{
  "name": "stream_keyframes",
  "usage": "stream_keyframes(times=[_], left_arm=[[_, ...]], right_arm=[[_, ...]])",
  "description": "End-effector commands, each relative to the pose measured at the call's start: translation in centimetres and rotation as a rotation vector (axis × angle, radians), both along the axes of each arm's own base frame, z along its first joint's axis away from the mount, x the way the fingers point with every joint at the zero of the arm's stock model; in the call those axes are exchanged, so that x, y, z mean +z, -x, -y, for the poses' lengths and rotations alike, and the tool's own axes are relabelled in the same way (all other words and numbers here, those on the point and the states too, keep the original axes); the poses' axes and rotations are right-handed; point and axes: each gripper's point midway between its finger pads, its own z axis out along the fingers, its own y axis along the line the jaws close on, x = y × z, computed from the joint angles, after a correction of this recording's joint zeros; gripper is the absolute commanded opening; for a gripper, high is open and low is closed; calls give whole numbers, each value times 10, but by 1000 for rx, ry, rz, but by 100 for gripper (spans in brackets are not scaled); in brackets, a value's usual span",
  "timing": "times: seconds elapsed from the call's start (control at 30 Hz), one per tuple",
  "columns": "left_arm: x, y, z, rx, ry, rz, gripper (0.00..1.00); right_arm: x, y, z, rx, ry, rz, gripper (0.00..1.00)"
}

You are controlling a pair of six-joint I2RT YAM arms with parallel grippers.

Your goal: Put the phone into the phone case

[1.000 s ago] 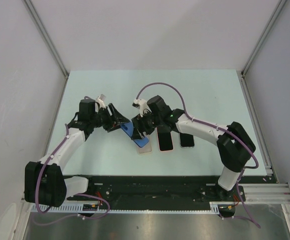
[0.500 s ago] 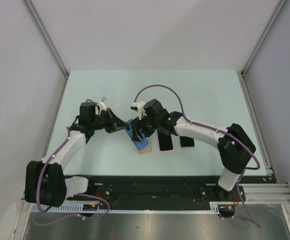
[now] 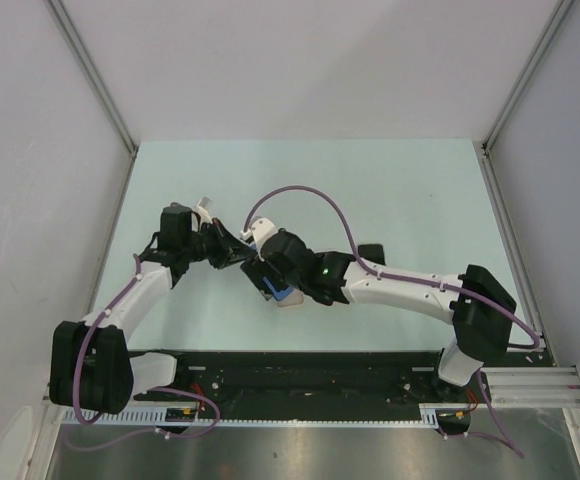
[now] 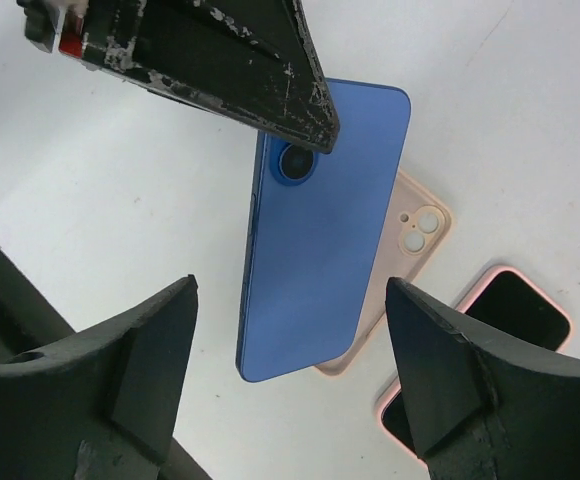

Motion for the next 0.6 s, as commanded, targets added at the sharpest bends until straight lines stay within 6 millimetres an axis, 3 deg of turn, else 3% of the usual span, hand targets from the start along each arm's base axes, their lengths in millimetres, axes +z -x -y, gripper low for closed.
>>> stream_keyframes(times=[0.0, 0.57], left_arm=[[30, -8, 0, 30, 36, 58, 0], [50, -12, -3, 119, 74, 48, 0]], right_arm=[[15, -17, 3, -92, 34, 146, 76], [-21, -5, -20, -115, 172, 280, 50]])
